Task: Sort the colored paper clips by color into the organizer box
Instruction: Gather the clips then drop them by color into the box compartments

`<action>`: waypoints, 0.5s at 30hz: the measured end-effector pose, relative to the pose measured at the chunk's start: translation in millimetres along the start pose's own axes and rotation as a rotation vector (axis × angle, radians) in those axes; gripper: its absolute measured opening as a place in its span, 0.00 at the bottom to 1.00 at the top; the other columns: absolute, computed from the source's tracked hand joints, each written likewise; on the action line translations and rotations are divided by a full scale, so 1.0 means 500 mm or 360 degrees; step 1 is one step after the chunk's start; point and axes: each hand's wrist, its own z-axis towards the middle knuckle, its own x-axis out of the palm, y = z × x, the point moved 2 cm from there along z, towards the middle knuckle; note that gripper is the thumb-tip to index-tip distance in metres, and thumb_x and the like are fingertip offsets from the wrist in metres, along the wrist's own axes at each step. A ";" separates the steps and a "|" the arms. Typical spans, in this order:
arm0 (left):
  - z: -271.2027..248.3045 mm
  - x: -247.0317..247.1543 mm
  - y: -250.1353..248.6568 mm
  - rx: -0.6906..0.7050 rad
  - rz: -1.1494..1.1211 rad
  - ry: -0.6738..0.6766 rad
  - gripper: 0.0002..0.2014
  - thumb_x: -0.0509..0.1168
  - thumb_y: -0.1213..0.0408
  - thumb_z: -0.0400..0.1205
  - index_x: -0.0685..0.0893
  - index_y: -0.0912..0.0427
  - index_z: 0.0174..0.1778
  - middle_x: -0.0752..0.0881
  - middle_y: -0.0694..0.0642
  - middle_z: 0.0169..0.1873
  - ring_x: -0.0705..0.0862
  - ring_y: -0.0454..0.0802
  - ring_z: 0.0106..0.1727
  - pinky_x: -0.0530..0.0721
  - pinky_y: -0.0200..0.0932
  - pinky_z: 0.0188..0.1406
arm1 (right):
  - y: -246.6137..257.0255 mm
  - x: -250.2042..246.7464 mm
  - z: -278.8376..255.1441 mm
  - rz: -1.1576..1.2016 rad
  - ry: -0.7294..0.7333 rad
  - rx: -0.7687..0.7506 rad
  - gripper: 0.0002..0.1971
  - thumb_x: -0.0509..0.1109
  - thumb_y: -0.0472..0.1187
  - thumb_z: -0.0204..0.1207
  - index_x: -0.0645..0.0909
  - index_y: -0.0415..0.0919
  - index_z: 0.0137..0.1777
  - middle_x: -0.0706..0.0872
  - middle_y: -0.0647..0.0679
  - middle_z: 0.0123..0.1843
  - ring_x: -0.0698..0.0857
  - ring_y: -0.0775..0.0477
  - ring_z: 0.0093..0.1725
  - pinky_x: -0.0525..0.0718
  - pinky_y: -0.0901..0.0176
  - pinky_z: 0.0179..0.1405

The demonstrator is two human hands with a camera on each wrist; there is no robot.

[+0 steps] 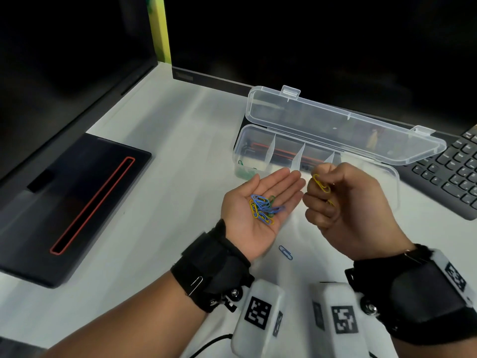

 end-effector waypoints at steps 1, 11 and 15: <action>-0.001 0.000 -0.001 0.0003 -0.0008 0.0009 0.24 0.51 0.61 0.87 0.87 0.77 0.51 0.88 0.72 0.53 0.90 0.64 0.49 0.87 0.56 0.53 | 0.001 -0.001 -0.002 0.0079 -0.0001 0.0023 0.08 0.60 0.36 0.65 0.63 0.48 0.33 0.58 0.50 0.29 0.51 0.51 0.25 0.47 0.61 0.22; -0.002 0.000 -0.006 0.0010 -0.0001 0.0038 0.24 0.50 0.61 0.87 0.87 0.75 0.51 0.88 0.71 0.53 0.91 0.63 0.49 0.90 0.53 0.49 | -0.010 0.001 -0.012 -0.0134 0.0046 -0.0066 0.07 0.50 0.29 0.53 0.64 0.40 0.29 0.64 0.44 0.23 0.51 0.50 0.23 0.48 0.60 0.22; 0.001 -0.001 -0.025 0.0085 0.0005 0.0048 0.22 0.50 0.60 0.87 0.84 0.73 0.56 0.88 0.69 0.54 0.90 0.62 0.51 0.88 0.53 0.53 | -0.010 0.000 -0.028 -0.0689 -0.0055 -0.0156 0.10 0.63 0.37 0.71 0.79 0.36 0.30 0.60 0.49 0.23 0.53 0.49 0.24 0.52 0.60 0.23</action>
